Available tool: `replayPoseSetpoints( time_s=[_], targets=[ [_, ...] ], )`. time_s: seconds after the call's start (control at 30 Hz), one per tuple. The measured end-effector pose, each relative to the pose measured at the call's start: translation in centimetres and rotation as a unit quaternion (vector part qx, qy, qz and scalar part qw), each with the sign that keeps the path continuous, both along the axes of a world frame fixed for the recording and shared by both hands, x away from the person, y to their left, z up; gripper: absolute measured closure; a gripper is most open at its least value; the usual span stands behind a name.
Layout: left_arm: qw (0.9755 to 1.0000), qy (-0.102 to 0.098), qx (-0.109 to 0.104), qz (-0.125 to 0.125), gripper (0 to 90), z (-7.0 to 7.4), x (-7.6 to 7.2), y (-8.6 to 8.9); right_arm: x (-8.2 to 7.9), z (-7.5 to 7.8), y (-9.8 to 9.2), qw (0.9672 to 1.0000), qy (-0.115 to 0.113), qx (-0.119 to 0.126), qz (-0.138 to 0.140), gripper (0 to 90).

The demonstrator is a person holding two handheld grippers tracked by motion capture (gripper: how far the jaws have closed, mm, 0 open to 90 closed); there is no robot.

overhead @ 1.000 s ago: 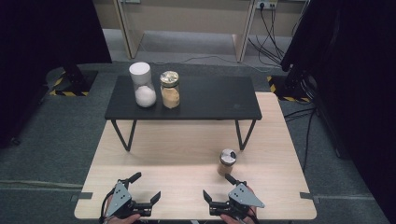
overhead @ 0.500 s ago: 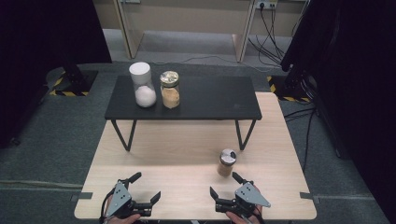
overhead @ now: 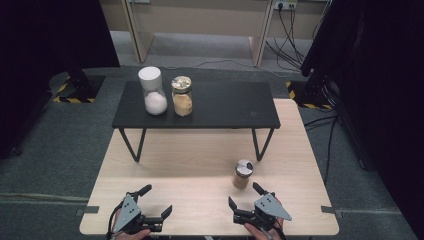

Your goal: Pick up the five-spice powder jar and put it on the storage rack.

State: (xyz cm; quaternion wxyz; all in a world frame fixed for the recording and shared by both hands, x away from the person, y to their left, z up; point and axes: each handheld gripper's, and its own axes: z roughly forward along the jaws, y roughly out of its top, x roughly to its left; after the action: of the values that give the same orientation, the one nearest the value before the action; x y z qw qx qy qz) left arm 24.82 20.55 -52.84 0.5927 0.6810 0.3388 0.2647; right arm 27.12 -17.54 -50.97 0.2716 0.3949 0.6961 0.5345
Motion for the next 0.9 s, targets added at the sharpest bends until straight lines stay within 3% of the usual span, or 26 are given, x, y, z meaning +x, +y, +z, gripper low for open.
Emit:
replayPoseSetpoints(
  time_s=[0.9],
  targets=[
    [1.0000, 0.001, 0.002, -0.002, 1.0, 0.0, 0.0, -0.1, 1.3, -0.2, 0.0, 0.9996, -0.008, -0.013, -0.022, 3.6]
  ],
)
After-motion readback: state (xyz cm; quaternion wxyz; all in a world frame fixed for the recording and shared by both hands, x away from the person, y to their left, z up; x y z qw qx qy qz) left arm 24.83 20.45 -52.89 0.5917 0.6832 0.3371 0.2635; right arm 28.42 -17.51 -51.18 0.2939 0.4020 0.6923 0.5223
